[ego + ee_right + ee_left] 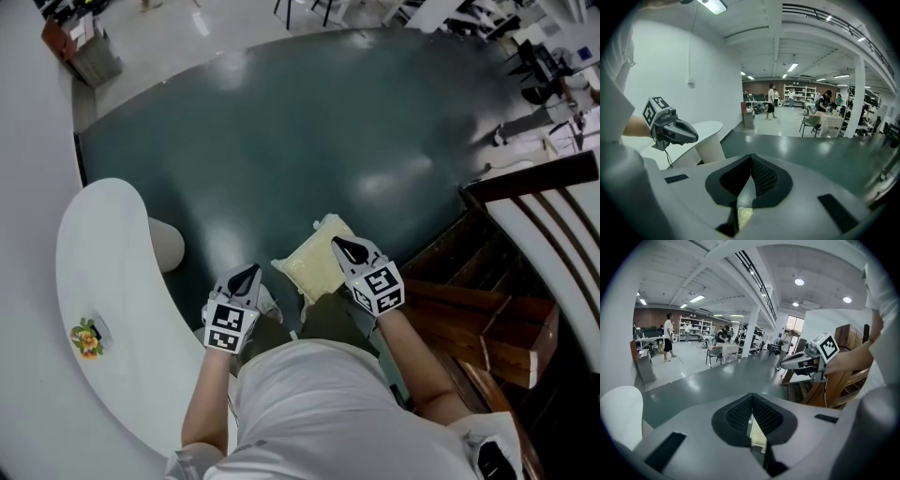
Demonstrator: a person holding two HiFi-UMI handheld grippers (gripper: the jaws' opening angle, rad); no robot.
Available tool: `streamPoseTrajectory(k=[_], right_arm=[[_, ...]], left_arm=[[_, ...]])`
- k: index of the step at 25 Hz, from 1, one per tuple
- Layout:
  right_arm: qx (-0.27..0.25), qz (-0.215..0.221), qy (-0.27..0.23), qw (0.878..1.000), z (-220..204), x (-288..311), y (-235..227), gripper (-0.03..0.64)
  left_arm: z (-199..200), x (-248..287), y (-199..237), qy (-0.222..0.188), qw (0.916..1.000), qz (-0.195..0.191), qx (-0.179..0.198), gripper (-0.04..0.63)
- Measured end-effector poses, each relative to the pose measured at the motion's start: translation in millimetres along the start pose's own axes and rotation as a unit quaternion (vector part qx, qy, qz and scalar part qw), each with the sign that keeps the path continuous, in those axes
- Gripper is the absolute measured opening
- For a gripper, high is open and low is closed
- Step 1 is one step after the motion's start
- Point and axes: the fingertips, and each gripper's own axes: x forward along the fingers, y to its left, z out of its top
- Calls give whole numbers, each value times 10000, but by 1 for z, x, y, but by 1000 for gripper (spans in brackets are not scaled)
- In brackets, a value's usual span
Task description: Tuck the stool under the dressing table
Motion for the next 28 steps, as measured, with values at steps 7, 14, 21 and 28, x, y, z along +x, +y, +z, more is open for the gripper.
streamPoseTrajectory(k=[7,14,21,28], right_arm=[[17,15,487,9988,-46,30,-42,11],[23,102,978,9952,-88,59,-79,37],[90,87,1440,9895,-157,69,-119,44],[117,224,2056,9783,-204,72,-160,77]], left_arm=[[-31,32,4,337,9988,95,-331,3],[-70,57,11,669,9919,415,-992,3],[-115,88,-11,954,9815,709,-1503,3],[-134,105,-30,1435,9687,905,-1814,5]])
